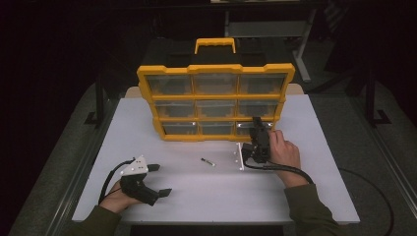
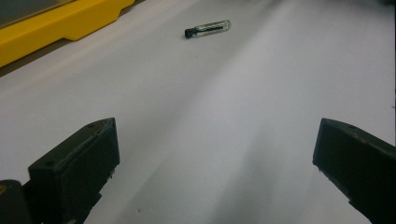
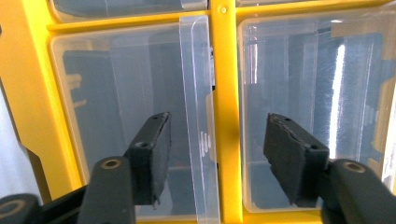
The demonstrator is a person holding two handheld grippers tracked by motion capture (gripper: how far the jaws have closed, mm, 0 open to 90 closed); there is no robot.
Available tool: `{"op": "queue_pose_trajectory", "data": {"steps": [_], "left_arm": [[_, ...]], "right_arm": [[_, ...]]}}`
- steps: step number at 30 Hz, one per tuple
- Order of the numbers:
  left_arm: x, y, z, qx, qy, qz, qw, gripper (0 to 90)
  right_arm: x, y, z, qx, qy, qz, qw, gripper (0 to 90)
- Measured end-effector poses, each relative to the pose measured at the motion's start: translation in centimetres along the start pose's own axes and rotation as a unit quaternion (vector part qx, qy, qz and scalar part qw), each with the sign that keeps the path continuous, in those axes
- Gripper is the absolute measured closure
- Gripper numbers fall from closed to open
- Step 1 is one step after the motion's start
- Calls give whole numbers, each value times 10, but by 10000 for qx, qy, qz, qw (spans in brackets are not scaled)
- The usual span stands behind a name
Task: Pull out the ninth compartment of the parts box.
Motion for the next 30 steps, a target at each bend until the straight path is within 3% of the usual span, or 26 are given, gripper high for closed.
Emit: {"op": "queue_pose_trajectory", "data": {"steps": [13, 30], "left_arm": [[0, 0, 0, 34, -16, -5, 10000, 2], [0, 0, 0, 44, -26, -4, 10000, 2]], "right_arm": [[0, 1, 3, 92, 74, 36, 9999, 496], [0, 1, 3, 124, 109, -101, 9998, 636]]}}
Point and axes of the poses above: each handheld gripper's, and its own axes: x roughly backward along the jaws, z roughly out of its underside, y roughly to its left, the point moved 3 cm from there along -x, roughly forward along the jaws, and after that the axes turned 9 degrees about y, right-handed, at the moved point
